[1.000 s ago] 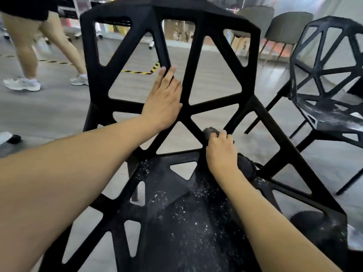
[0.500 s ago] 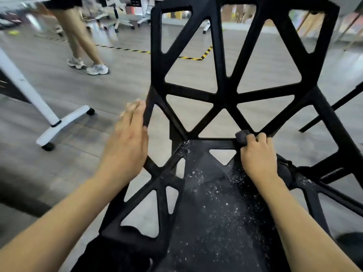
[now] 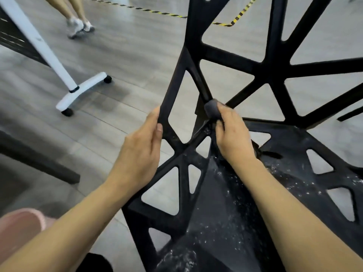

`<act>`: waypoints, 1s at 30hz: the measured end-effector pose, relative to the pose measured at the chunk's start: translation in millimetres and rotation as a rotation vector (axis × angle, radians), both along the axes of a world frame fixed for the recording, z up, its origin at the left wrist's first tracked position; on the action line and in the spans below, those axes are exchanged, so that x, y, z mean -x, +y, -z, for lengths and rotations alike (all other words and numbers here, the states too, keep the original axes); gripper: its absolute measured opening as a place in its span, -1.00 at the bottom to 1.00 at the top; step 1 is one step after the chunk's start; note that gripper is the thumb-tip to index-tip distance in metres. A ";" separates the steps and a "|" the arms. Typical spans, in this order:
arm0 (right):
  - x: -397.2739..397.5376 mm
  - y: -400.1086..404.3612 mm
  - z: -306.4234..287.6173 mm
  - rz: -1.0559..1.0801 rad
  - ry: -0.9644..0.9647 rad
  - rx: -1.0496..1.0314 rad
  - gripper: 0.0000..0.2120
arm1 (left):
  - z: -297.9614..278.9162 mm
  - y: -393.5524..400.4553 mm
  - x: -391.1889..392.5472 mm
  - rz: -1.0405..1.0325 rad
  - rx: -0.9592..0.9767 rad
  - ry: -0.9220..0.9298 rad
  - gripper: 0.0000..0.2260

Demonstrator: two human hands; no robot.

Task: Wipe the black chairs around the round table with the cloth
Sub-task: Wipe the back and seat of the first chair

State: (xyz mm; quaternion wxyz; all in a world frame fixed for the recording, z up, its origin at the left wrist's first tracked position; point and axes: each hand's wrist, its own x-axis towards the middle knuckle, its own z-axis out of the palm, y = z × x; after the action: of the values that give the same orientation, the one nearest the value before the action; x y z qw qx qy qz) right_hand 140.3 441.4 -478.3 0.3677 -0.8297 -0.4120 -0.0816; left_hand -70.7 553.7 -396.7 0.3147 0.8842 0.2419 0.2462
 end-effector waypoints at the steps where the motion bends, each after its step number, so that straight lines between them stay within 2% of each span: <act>1: 2.6 -0.7 -1.5 0.032 0.030 0.023 -0.61 | -0.5 0.1 0.6 0.001 0.016 0.001 -0.61; 5: 21.7 7.0 -10.1 0.149 0.099 0.082 -0.72 | -6.2 -4.9 3.6 0.011 0.026 -0.003 -0.61; 12: 98.9 -9.0 -19.1 0.019 0.115 0.058 -0.61 | -3.0 0.4 3.8 0.035 0.033 -0.012 -0.67; 15: 73.3 5.8 -22.7 0.040 0.031 0.201 -0.61 | -2.4 2.9 4.3 0.036 0.058 0.002 -0.68; 17: 47.8 20.6 -24.5 0.150 -0.010 0.303 -0.60 | -0.2 4.3 4.0 0.054 0.064 -0.019 -0.68; 20: 34.0 30.8 -23.1 0.253 -0.021 0.308 -0.62 | 1.1 5.5 4.2 0.058 0.051 -0.034 -0.67; 23: 44.7 18.9 -26.3 0.194 0.011 0.333 -0.70 | 0.6 4.2 6.0 0.049 0.033 -0.025 -0.68; 25: 54.9 3.1 -33.1 0.122 -0.033 0.394 -0.80 | -0.2 3.7 5.2 0.036 0.022 -0.015 -0.68; 27: 61.8 -11.2 -39.8 0.071 -0.060 0.459 -0.77 | -0.5 3.5 4.2 0.025 0.002 0.001 -0.67; 30: 50.1 -21.8 -49.3 0.165 -0.036 0.425 -0.80 | -0.3 2.9 4.4 0.012 -0.021 -0.005 -0.65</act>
State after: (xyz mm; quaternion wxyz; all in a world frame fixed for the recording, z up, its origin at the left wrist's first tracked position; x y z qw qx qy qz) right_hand 90.3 419.6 -429.1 0.1695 -0.9178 -0.3572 -0.0375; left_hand -75.1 556.6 -396.5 0.3078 0.8882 0.2332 0.2492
